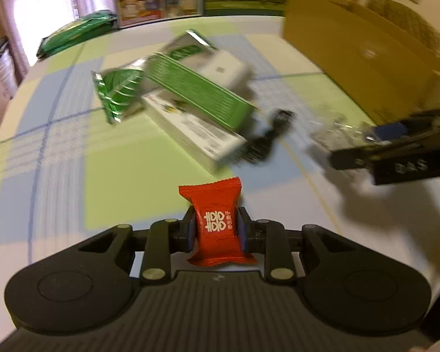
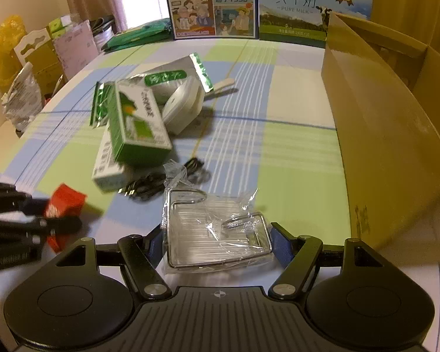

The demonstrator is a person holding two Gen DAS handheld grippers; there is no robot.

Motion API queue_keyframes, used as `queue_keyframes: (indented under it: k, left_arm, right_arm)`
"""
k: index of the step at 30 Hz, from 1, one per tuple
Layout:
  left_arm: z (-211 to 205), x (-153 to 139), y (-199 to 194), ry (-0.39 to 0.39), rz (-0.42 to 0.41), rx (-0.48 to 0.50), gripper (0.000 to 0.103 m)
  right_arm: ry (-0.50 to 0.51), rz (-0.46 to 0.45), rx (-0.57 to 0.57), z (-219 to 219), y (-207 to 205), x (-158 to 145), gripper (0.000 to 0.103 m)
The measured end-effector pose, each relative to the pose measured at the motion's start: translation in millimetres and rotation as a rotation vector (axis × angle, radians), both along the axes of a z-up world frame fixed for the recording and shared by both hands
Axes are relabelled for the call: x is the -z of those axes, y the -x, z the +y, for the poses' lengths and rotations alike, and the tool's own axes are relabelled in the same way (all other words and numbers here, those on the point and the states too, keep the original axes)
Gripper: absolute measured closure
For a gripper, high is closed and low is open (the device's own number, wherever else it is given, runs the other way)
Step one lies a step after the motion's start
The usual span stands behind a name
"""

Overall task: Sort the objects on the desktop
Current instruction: 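Grasp the red candy packet with the left gripper while the right holds the rack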

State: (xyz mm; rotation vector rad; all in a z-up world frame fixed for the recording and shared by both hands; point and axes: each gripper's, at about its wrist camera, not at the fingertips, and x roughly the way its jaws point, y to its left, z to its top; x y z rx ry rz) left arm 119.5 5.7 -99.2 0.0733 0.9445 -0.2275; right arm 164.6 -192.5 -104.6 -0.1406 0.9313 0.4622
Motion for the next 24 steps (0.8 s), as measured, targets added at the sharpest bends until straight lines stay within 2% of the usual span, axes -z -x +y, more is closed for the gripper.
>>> queue_keyframes:
  k: [5,9,12,14,16,24]
  left_arm:
    - [-13.9,4.4,14.3,-0.004,-0.015,0.043,0.080]
    - [-10.9,6.8,12.8,-0.004,-0.023,0.023,0.078]
    - [-9.0,6.7,14.0,-0.003,-0.029,0.014,0.073]
    - [-8.5,6.6,15.0,-0.005,-0.034,0.011,0.060]
    - [-7.5,6.1,16.4,-0.004,-0.039,0.008,0.056]
    - [-6.5,5.2,16.3,-0.006,-0.051,-0.013,0.056]
  right_arm:
    - [0.023,-0.009,-0.022,1.9,25.9,6.7,0.034]
    - [0.040,-0.038,-0.026,3.7,29.2,11.2,0.033]
    - [0.038,-0.039,-0.009,2.8,28.9,12.8,0.024]
    - [0.025,-0.044,-0.002,1.1,31.2,12.1,0.019]
    - [0.028,-0.052,-0.008,2.5,34.2,12.7,0.017]
    - [0.045,-0.063,0.000,3.7,32.8,14.0,0.017]
